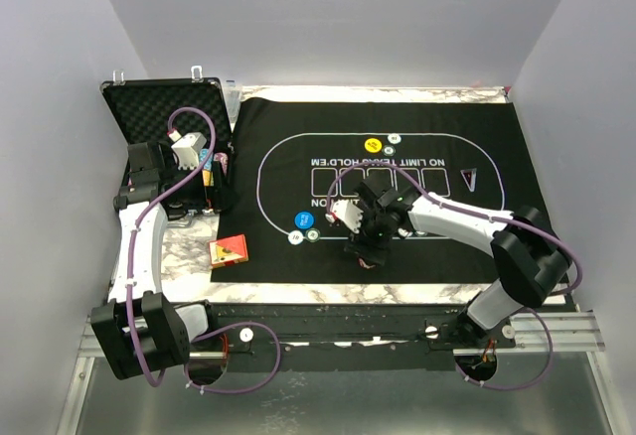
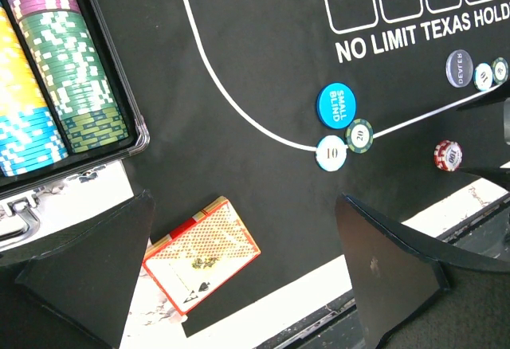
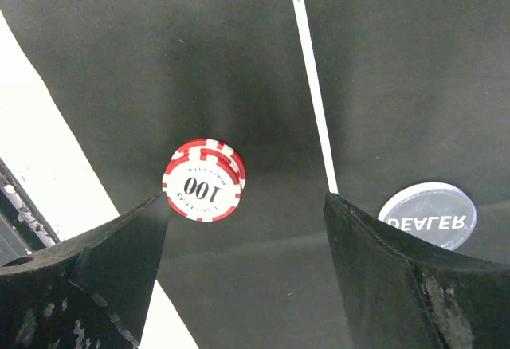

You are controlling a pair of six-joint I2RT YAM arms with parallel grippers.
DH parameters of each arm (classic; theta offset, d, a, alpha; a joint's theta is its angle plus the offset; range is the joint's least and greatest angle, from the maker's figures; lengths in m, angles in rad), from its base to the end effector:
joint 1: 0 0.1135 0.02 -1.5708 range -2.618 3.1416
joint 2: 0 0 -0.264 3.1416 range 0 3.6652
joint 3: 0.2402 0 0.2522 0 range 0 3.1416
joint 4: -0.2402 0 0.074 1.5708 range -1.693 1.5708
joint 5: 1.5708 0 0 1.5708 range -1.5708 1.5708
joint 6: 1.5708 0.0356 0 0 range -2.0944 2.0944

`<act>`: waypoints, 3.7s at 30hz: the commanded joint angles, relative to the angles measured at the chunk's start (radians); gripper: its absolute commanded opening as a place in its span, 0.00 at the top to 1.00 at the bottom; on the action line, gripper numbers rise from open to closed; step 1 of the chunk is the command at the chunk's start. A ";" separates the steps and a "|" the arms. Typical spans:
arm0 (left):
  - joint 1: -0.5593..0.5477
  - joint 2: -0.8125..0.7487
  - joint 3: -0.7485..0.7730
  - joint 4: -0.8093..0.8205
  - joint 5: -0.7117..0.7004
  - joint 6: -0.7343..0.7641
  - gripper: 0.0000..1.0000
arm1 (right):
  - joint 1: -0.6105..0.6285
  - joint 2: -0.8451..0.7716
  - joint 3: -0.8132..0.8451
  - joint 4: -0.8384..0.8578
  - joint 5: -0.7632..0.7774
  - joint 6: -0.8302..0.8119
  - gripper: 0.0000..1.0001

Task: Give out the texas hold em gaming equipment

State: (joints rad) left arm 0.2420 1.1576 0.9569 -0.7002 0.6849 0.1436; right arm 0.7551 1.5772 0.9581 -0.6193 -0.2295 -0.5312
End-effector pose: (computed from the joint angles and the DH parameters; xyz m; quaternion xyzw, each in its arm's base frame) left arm 0.2278 0.0330 0.2856 0.0665 0.8939 -0.2519 0.3647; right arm 0.2067 0.2057 0.1815 -0.6027 0.7726 0.1306 0.1507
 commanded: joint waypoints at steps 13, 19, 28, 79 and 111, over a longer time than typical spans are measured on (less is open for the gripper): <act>0.001 0.018 0.016 -0.011 0.022 0.014 0.01 | 0.041 0.054 -0.036 0.034 0.032 0.023 0.21; 0.002 0.027 0.020 -0.011 0.024 0.013 0.01 | 0.041 0.049 -0.023 0.035 0.054 0.027 0.37; 0.002 0.025 0.019 -0.010 0.020 0.013 0.01 | 0.041 0.005 0.011 -0.016 0.027 0.030 0.51; 0.002 0.042 0.032 -0.012 0.020 0.010 0.01 | 0.028 0.006 0.051 0.001 0.055 0.047 0.83; 0.000 0.045 0.036 -0.012 0.036 0.010 0.01 | -0.625 -0.109 -0.064 -0.120 0.060 -0.199 0.81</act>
State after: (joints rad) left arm 0.2420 1.1980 0.9596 -0.7017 0.6884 0.1436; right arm 0.1619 1.4792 0.9188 -0.7250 -0.1886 -0.6590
